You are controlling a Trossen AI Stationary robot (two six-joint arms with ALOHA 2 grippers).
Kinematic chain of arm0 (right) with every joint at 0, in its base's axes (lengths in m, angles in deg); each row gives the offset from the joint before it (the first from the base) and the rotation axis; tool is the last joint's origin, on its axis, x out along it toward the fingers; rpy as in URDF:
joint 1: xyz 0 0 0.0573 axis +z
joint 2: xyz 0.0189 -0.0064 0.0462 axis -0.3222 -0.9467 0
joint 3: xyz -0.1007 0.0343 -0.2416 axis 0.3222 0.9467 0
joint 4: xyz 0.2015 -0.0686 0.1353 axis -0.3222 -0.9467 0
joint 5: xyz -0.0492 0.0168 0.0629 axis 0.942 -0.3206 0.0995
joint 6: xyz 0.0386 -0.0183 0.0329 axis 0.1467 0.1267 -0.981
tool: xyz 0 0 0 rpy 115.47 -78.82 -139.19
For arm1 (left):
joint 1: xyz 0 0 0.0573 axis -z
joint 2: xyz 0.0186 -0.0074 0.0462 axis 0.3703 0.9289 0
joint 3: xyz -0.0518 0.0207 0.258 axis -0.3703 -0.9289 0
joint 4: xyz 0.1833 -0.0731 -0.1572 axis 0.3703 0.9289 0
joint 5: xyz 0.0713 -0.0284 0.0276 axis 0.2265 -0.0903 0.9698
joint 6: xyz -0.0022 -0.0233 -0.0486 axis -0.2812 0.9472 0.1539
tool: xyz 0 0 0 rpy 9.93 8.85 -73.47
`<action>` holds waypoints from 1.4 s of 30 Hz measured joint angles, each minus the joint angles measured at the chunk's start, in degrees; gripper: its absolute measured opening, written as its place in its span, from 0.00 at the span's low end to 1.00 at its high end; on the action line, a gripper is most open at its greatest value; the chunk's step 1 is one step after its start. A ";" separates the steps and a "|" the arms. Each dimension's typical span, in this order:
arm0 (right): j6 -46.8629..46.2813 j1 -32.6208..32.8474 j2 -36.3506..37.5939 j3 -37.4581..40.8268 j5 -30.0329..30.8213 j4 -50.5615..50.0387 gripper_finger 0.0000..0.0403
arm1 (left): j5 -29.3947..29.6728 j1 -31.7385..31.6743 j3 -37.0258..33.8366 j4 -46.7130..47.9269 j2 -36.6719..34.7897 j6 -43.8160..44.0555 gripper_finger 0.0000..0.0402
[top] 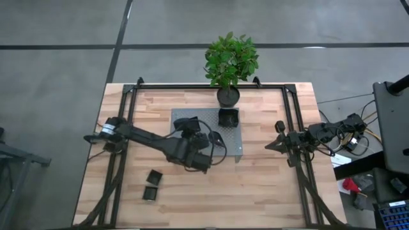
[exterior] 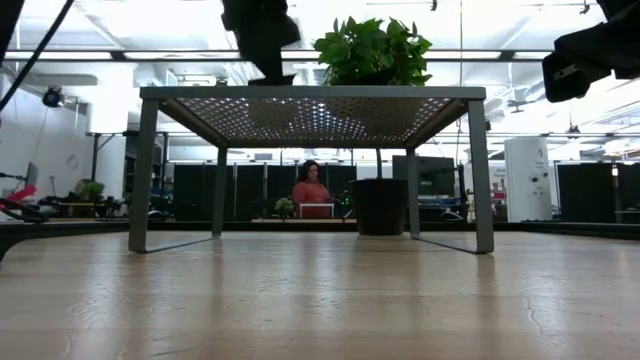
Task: Pick & Place Mini shaped plates
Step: Stack the black square plate on the black square plates on the shelf
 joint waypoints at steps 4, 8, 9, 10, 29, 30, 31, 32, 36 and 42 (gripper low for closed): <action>-0.06 0.00 0.00 0.01 0.00 0.00 0.02 | -0.12 -0.25 -1.96 -2.04 -0.15 -1.15 0.00; -0.12 0.00 0.00 -0.01 0.00 0.00 0.02 | -2.01 -0.89 -2.42 -2.33 -0.89 -2.25 0.00; -0.03 0.01 0.00 -0.01 0.00 0.00 0.02 | -2.65 -1.21 -2.47 -2.31 -0.96 -2.57 0.00; -0.01 0.00 0.00 0.00 0.00 0.00 0.02 | -3.10 -1.52 -2.51 -2.39 -1.21 -2.90 0.00; 0.02 0.02 0.04 0.00 -0.01 0.00 0.02 | -8.22 -1.92 -11.87 -20.32 -12.26 -8.69 0.00; 0.01 0.02 0.04 0.00 0.00 0.00 0.02 | -8.10 -1.94 -12.10 -20.43 -12.30 -9.03 0.00; 0.01 0.02 0.04 -0.01 0.00 0.00 0.02 | -8.08 -1.91 -12.49 -20.46 -12.31 -9.10 0.00; 0.02 0.02 0.04 0.01 0.00 0.00 0.02 | -8.09 -1.90 -12.99 -20.45 -12.33 -9.09 0.00; 0.02 0.02 0.04 0.01 0.00 0.00 0.02 | -7.90 -1.87 -14.76 -20.87 -12.33 -7.59 0.00; 0.03 0.02 0.04 0.01 0.00 0.00 0.02 | -6.49 -1.90 -14.91 -21.51 -12.24 -7.31 0.00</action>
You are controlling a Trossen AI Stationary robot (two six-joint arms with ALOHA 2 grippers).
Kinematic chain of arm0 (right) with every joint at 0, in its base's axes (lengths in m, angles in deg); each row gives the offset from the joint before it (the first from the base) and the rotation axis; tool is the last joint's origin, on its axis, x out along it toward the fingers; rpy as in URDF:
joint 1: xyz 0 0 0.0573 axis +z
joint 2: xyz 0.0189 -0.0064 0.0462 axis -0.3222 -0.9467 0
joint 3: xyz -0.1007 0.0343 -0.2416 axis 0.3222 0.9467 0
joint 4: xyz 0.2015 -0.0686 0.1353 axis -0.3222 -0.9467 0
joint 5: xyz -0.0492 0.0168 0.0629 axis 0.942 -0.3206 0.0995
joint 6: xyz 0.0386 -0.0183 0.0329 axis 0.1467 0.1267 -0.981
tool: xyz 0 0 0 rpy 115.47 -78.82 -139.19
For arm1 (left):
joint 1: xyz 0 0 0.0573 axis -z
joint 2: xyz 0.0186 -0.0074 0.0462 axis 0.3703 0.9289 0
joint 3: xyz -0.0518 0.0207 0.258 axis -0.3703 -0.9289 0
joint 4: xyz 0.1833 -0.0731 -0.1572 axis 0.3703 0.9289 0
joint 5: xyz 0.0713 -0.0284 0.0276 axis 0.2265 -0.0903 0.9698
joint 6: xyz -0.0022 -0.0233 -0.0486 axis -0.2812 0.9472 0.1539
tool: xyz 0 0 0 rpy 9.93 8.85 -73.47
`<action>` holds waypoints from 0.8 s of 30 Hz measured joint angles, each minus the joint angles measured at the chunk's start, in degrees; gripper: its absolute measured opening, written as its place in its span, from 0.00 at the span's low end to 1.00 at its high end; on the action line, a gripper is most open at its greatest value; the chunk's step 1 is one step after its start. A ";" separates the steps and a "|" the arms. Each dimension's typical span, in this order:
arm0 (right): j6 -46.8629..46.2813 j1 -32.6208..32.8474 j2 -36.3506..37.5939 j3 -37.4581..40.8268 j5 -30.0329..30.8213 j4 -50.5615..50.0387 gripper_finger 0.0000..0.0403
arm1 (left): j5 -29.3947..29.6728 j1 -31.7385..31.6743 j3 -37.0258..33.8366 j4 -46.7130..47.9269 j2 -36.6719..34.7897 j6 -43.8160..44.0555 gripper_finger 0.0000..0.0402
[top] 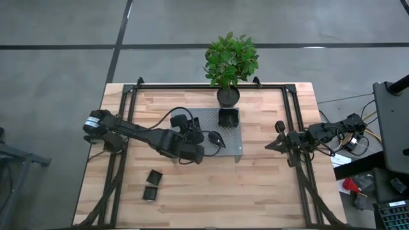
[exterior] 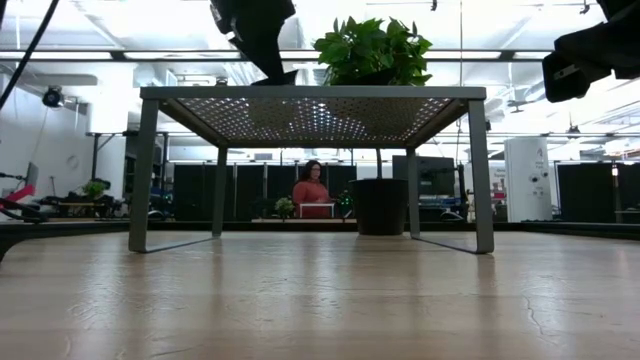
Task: Pick & Place Mini shaped plates
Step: Stack the black square plate on the black square plates on the shelf
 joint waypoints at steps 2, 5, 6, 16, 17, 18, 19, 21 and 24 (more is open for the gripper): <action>0.00 0.00 0.00 0.00 0.00 0.00 0.02 | 0.10 -0.17 0.00 -0.08 0.00 -0.10 0.00; 0.00 0.00 0.01 -0.01 0.00 0.00 0.02 | 0.10 -0.43 -0.08 -0.04 0.00 0.38 0.00; 0.00 0.00 0.00 -0.01 0.00 0.00 0.02 | 0.10 -0.52 -0.10 0.01 0.00 0.45 0.00; 0.00 0.00 0.00 0.00 0.00 0.00 0.02 | -0.52 -0.72 -0.11 0.40 0.07 -0.02 0.12; 0.00 0.00 0.00 0.00 0.00 0.00 0.02 | -0.55 -0.72 -0.11 0.40 0.07 -0.01 0.14; 0.00 0.00 0.00 0.00 0.00 0.00 0.02 | -0.55 -0.72 -0.11 0.40 0.07 0.04 0.17; 0.00 0.00 0.00 0.00 0.00 0.00 0.02 | -0.55 -0.72 -0.11 0.40 0.07 0.18 0.20; 0.00 0.00 0.00 -0.02 0.00 0.00 0.02 | -0.55 -0.72 -0.11 0.40 0.07 0.22 0.24; 0.00 0.00 0.00 -0.01 0.00 0.00 0.02 | -1.03 -0.54 -0.10 0.39 -0.07 0.73 0.28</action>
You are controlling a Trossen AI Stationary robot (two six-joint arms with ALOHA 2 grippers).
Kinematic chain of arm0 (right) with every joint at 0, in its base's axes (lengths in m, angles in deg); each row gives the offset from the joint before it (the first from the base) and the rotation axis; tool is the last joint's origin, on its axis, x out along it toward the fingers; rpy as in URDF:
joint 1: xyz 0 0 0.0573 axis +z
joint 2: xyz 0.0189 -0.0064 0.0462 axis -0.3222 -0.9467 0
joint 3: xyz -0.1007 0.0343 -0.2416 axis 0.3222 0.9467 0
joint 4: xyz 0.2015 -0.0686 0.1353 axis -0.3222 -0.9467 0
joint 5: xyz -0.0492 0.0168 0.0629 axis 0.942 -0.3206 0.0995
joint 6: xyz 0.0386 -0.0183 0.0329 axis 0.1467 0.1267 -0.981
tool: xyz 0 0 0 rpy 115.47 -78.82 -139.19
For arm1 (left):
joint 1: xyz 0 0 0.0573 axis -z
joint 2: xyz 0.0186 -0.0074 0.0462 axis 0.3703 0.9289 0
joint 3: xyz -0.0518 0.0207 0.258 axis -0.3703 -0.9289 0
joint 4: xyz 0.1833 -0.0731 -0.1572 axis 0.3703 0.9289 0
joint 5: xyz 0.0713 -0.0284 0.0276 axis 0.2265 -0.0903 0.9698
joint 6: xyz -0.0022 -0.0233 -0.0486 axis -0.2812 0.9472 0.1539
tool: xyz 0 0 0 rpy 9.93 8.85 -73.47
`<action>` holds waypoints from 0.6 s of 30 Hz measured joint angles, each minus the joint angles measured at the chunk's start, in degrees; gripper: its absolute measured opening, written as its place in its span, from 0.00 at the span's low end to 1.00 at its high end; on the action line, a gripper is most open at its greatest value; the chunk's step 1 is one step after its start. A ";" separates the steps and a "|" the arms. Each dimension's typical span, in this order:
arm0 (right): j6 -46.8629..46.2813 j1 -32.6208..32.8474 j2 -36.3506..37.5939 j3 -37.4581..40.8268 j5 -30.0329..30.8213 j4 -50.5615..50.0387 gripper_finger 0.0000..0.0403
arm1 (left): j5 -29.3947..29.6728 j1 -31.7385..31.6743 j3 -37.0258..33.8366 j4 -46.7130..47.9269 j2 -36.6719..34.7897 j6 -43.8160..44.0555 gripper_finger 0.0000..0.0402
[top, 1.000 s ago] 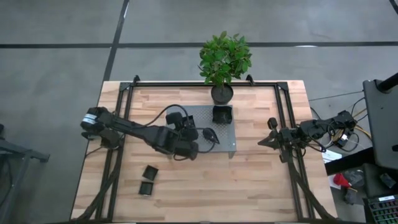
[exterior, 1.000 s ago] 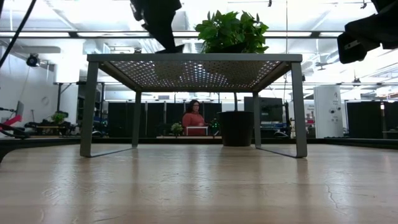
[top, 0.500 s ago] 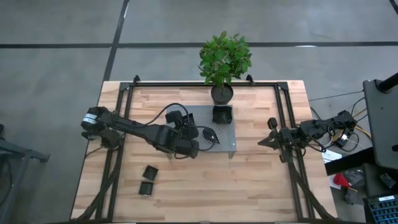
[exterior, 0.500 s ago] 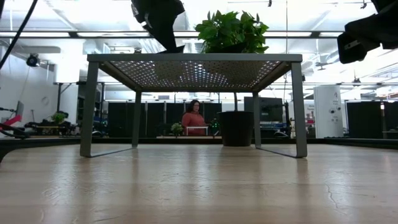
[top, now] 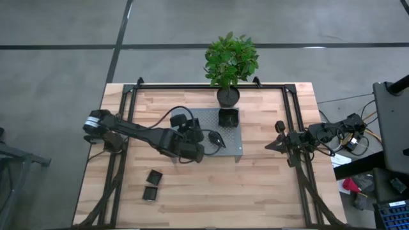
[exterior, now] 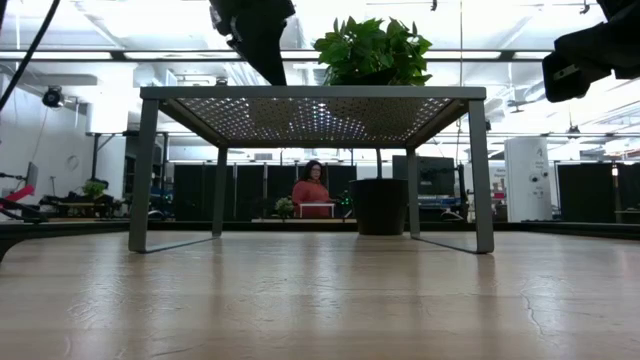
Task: Pick & Place Mini shaped plates
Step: Stack the black square plate on the black square plates on the shelf
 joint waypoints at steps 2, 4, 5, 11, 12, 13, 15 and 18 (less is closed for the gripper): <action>0.00 -0.01 0.00 0.01 0.00 0.00 0.02 | -1.20 0.21 0.04 0.03 -0.46 1.05 0.29; 0.00 -0.02 0.00 0.01 0.00 0.00 0.02 | -2.41 0.60 0.45 0.15 -0.84 2.14 0.30; 0.00 0.00 0.00 0.01 -0.02 0.00 0.02 | -3.50 0.86 0.71 0.15 -0.91 2.78 0.30; 0.00 -0.02 0.00 0.01 -0.01 0.00 0.02 | -10.60 4.00 0.84 -0.51 -0.95 5.34 0.28; 0.00 -0.02 0.00 0.01 0.00 0.00 0.02 | -11.24 4.90 0.70 -0.32 -0.96 5.52 0.28; 0.00 -0.02 0.00 0.01 0.00 0.00 0.02 | -11.87 5.90 0.59 -0.29 -0.96 5.84 0.28; 0.00 0.00 0.00 0.01 0.00 0.00 0.02 | -13.03 7.96 0.58 -0.33 -0.96 6.01 0.27; 0.00 -0.02 0.00 0.01 0.00 0.00 0.02 | -14.37 11.57 0.58 -0.33 -0.98 6.77 0.27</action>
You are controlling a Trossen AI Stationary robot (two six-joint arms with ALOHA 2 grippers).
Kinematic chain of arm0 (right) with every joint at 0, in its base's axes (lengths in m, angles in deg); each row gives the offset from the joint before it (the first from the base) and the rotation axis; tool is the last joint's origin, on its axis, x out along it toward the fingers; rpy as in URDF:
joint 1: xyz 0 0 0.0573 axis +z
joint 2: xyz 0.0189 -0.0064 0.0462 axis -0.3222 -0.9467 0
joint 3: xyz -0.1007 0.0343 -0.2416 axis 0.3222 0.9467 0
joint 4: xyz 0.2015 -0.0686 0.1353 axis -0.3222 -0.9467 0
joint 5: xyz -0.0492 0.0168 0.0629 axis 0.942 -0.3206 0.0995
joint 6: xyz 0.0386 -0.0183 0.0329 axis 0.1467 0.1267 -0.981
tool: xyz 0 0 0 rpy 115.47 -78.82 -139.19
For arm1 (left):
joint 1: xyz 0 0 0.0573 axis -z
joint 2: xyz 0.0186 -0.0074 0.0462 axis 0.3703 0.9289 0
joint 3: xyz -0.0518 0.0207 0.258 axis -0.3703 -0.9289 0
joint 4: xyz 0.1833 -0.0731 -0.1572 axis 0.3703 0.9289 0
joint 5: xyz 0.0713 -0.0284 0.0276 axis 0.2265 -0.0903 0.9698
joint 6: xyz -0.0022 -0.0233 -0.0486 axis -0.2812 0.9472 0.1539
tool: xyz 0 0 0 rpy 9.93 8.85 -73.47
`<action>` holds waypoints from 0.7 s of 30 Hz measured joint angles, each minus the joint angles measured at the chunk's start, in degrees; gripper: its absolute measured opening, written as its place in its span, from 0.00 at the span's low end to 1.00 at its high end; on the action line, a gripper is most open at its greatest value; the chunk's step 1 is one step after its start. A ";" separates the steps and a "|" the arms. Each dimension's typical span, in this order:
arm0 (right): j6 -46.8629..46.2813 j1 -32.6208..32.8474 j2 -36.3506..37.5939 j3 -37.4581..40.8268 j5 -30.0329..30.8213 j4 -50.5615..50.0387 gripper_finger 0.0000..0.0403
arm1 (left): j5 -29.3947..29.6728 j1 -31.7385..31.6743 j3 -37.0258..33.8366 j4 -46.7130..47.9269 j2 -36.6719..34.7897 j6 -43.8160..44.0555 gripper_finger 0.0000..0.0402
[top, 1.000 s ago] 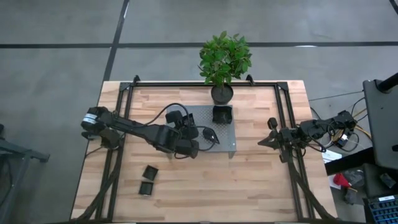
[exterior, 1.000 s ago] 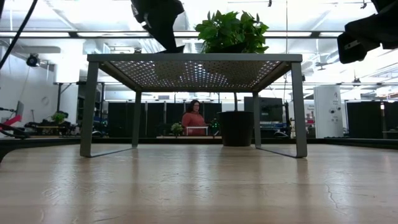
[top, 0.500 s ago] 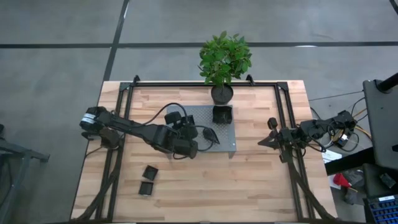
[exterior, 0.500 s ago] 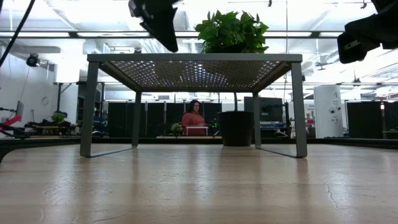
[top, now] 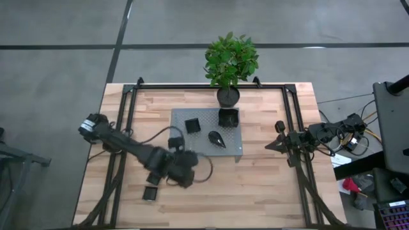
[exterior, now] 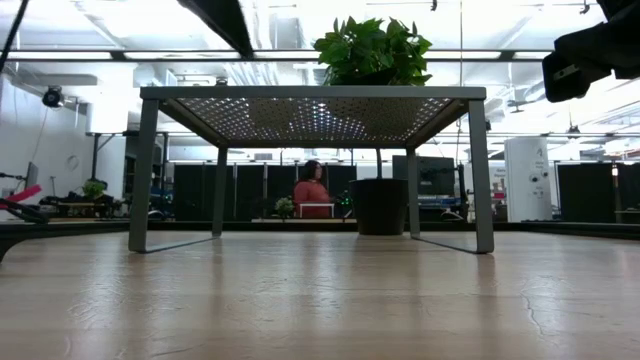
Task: Pick & Place Mini shaped plates
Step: Stack the black square plate on the black square plates on the shelf
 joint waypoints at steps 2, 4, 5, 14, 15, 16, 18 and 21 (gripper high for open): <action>0.00 0.00 0.00 0.00 0.00 0.00 0.02 | -0.48 2.66 0.00 0.02 0.00 2.17 0.27; 0.00 0.00 0.00 0.00 0.00 0.00 0.02 | -0.81 5.25 0.00 0.02 -0.02 5.16 0.27; 0.00 0.00 0.00 0.00 -0.02 0.00 0.02 | -1.06 6.66 0.00 0.02 -0.02 6.56 0.27; 0.00 0.00 0.00 0.00 0.00 0.00 0.02 | -4.82 18.93 -2.32 -0.60 0.09 14.98 0.25; 0.00 0.01 0.01 0.00 -0.01 0.00 0.02 | -5.65 20.12 -3.10 -0.83 0.09 16.90 0.25; 0.00 0.00 0.01 0.00 0.00 0.01 0.02 | -6.49 21.31 -3.90 -0.89 0.12 18.69 0.25; 0.00 0.02 0.01 0.00 0.00 0.00 0.02 | -8.47 23.56 -5.86 -1.54 0.14 22.34 0.25; 0.00 0.00 0.02 0.00 -0.02 0.00 0.02 | -10.80 26.53 -9.44 -4.14 0.20 28.44 0.25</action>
